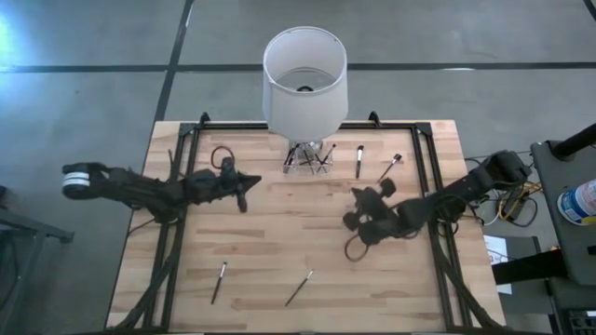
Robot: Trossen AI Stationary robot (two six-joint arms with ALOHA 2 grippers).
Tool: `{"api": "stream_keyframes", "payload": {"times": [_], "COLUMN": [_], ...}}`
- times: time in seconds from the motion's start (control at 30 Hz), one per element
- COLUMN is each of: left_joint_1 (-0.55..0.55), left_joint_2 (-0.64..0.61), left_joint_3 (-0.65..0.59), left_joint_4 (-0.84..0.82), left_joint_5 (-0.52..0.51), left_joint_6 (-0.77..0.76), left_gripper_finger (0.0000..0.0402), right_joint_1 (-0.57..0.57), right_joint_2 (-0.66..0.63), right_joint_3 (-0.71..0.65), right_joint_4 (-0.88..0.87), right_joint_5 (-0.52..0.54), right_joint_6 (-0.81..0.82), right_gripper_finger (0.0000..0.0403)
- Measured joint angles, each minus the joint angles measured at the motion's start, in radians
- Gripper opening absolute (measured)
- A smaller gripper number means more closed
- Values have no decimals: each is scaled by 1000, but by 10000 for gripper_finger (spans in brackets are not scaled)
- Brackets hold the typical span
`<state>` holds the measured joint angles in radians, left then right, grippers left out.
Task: Put items in baskets/containers
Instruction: Put the black powder brush into the transparent organizer
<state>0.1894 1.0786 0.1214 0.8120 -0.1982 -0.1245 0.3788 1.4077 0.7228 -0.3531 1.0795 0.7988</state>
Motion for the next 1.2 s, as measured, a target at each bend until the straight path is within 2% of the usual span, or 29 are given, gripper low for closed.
{"api": "stream_keyframes", "payload": {"times": [0.13,0.23,0.3,0.5,0.63,0.77,0.83,1.2], "left_joint_1": [-24,-39,-46,-63,-63,-63,-63,-63], "left_joint_2": [-31,-34,-32,-32,-32,-32,-32,-32], "left_joint_3": [-29,-43,-54,-83,-87,-90,-90,-92], "left_joint_4": [1,1,0,-6,-7,-6,-9,-24], "left_joint_5": [1,2,3,3,3,3,3,3], "left_joint_6": [-9,-25,-32,-39,-40,-42,-44,-53], "left_gripper_finger": [0,0,0,0,0,0,0,0], "right_joint_1": [-113,-231,-316,-506,-569,-624,-666,-854], "right_joint_2": [-6,-6,-7,-32,-48,-49,-46,-38], "right_joint_3": [-79,-122,-139,-167,-162,-154,-154,-136], "right_joint_4": [-60,-59,-59,-52,3,127,185,229], "right_joint_5": [-70,-177,-260,-391,-431,-443,-482,-616], "right_joint_6": [246,324,324,328,301,242,207,98], "right_gripper_finger": [8,8,8,25,47,76,91,162]}}
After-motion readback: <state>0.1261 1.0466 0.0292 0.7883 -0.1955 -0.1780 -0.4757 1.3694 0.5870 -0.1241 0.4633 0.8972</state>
